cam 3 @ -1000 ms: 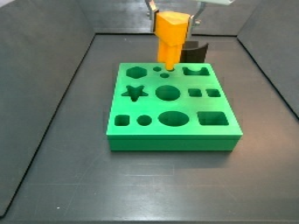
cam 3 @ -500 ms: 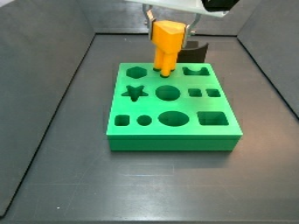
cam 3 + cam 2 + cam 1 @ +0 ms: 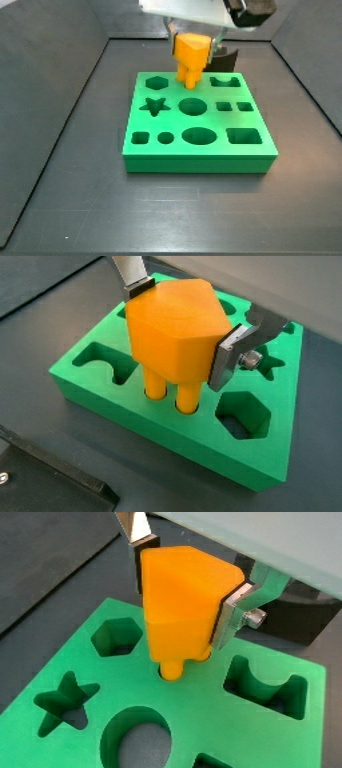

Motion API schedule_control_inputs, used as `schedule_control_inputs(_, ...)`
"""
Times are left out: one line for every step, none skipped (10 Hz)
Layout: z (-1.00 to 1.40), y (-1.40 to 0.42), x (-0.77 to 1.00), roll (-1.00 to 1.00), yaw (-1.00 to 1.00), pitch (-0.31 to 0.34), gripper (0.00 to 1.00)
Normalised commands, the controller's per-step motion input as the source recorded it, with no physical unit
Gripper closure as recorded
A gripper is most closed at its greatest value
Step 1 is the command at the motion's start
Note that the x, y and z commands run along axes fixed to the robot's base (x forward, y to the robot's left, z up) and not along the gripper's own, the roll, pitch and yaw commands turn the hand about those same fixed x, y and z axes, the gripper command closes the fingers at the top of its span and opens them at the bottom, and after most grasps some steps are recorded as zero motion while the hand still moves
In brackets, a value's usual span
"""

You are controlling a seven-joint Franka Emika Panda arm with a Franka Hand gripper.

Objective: Insert the 3 prong object.

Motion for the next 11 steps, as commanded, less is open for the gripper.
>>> schedule_control_inputs(-0.32, 0.0, 0.01, 0.04, -0.05, -0.024, 1.0)
schedule_control_inputs(-0.31, 0.0, 0.0, 0.12, -0.04, -0.066, 1.0)
schedule_control_inputs(-0.24, 0.0, 0.0, 0.22, -0.03, -0.051, 1.0)
schedule_control_inputs(-0.31, 0.0, 0.0, 0.28, -0.02, -0.069, 1.0)
schedule_control_inputs(-0.4, 0.0, 0.0, 0.24, -0.03, -0.12, 1.0)
schedule_control_inputs(-0.41, 0.0, 0.0, 0.14, -0.05, -0.094, 1.0)
schedule_control_inputs(-0.47, 0.0, 0.0, 0.03, -0.05, -0.134, 1.0)
schedule_control_inputs(-0.37, 0.0, 0.0, 0.0, -0.03, -0.154, 1.0)
schedule_control_inputs(-0.21, 0.0, 0.0, -0.07, -0.02, -0.176, 1.0)
schedule_control_inputs(0.0, 0.09, 0.0, -0.08, -0.01, -0.036, 1.0)
schedule_control_inputs(0.0, 0.0, 0.0, 0.0, 0.0, 0.0, 1.0)
